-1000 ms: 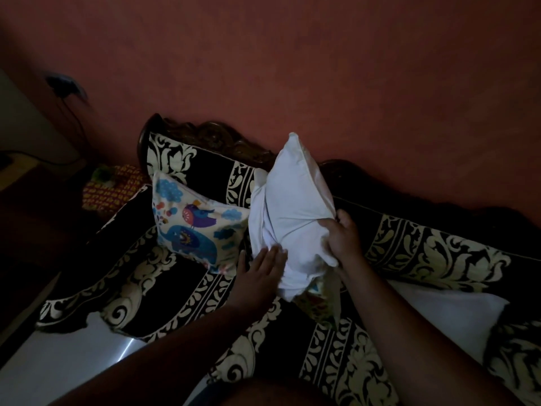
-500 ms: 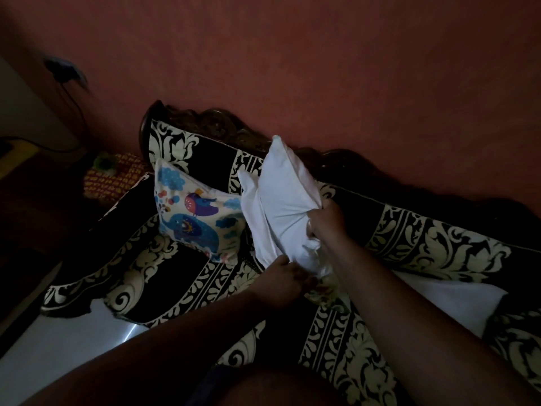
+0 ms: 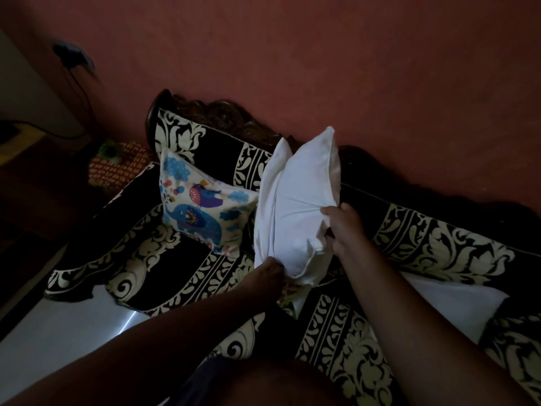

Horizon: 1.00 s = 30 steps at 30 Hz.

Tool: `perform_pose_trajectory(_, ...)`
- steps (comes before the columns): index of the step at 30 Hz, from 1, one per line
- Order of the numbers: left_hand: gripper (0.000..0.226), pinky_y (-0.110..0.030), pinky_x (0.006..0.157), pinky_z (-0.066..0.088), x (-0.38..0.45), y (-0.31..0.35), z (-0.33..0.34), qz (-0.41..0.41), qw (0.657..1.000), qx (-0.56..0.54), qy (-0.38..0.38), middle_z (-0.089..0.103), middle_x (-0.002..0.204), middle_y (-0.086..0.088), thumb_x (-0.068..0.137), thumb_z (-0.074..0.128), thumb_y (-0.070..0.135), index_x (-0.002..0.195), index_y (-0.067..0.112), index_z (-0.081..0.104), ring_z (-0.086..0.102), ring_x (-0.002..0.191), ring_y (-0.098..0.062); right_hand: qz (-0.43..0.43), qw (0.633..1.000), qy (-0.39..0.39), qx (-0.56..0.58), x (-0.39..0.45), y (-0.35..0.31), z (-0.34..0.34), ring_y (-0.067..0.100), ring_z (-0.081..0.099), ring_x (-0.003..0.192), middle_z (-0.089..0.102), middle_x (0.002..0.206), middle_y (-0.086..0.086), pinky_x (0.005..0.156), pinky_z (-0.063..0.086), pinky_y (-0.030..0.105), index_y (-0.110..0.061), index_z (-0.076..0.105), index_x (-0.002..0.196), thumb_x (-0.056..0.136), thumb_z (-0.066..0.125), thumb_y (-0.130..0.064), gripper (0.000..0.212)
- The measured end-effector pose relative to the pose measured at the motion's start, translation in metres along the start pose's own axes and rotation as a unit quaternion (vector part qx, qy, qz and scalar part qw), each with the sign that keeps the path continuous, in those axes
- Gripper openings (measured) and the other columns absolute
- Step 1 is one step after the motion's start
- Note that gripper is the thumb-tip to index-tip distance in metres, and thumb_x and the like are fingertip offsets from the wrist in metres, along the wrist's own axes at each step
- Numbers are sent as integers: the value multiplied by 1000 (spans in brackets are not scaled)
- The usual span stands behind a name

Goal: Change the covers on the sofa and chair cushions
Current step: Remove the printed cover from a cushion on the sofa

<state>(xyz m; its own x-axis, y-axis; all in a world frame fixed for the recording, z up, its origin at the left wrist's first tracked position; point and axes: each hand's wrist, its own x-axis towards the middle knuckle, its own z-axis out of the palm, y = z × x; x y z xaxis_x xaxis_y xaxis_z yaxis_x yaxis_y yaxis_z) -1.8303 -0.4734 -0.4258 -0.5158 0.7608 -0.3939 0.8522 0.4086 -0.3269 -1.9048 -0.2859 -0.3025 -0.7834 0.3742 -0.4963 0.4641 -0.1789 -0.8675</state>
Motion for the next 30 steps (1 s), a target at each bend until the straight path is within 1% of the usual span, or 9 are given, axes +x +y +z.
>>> perform_pose_trajectory(4,46,-51,98,37,-12,-17,10,18,995,-101,14,71,105,9,82,40,48,107,33,75,61,110,-22,-25,999,3,43,-12,10,-11,23,61,71,65,79,5,66,49,30,-13,60,84,88,62,3,17)
perform_pose_trajectory(7,41,-34,81,50,-16,-47,-11,-37,901,-418,114,75,90,6,94,53,61,96,27,76,67,85,-10,-66,996,-49,37,-18,4,-26,20,64,71,69,82,4,63,51,26,-13,65,91,88,60,2,16)
perform_pose_trajectory(9,39,-37,68,55,-17,-65,-25,-205,729,-617,215,73,74,3,99,59,51,82,21,78,68,67,-11,-83,992,-84,35,-20,-4,-32,18,67,72,72,83,3,62,53,25,-13,68,96,87,59,3,21)
perform_pose_trajectory(12,47,-28,55,49,-11,-93,-39,-419,373,-766,314,66,67,-1,103,51,47,79,13,74,62,60,-16,-108,985,-128,49,-22,-18,-36,13,69,71,74,81,-3,62,53,21,-15,68,97,81,58,2,26)
perform_pose_trajectory(14,46,-30,65,48,-8,-117,-44,-462,277,-775,332,67,81,-6,101,51,53,92,12,69,65,79,-24,-136,977,-157,40,-24,-27,-42,9,69,75,75,84,-6,65,53,18,-16,68,102,82,55,4,31)
perform_pose_trajectory(19,81,-42,87,55,-4,-155,-29,-455,144,-837,268,64,120,-8,84,58,75,136,13,53,62,111,-33,-145,968,-190,73,-19,-35,-64,11,71,86,76,93,-5,74,54,20,-24,77,96,84,43,10,50)
perform_pose_trajectory(21,61,-42,90,53,-6,-161,-30,-396,99,-869,278,66,116,-11,96,55,60,134,11,58,62,109,-32,-126,965,-204,107,-19,-36,-69,12,71,90,76,97,-4,76,55,20,-25,79,95,85,37,11,56)
perform_pose_trajectory(28,19,-40,82,56,4,-165,-26,-379,166,-880,234,65,95,-19,103,58,19,100,1,65,65,91,-35,-54,971,-215,91,-30,-31,-80,8,72,71,75,76,-5,64,51,18,-20,77,76,47,72,-15,30)
perform_pose_trajectory(30,21,-36,72,54,5,-158,-30,-389,142,-882,226,69,93,-14,96,65,21,105,1,68,65,84,-30,-64,979,-184,58,-23,-26,-87,4,72,71,76,79,-7,70,50,22,-14,73,94,77,65,-7,20)
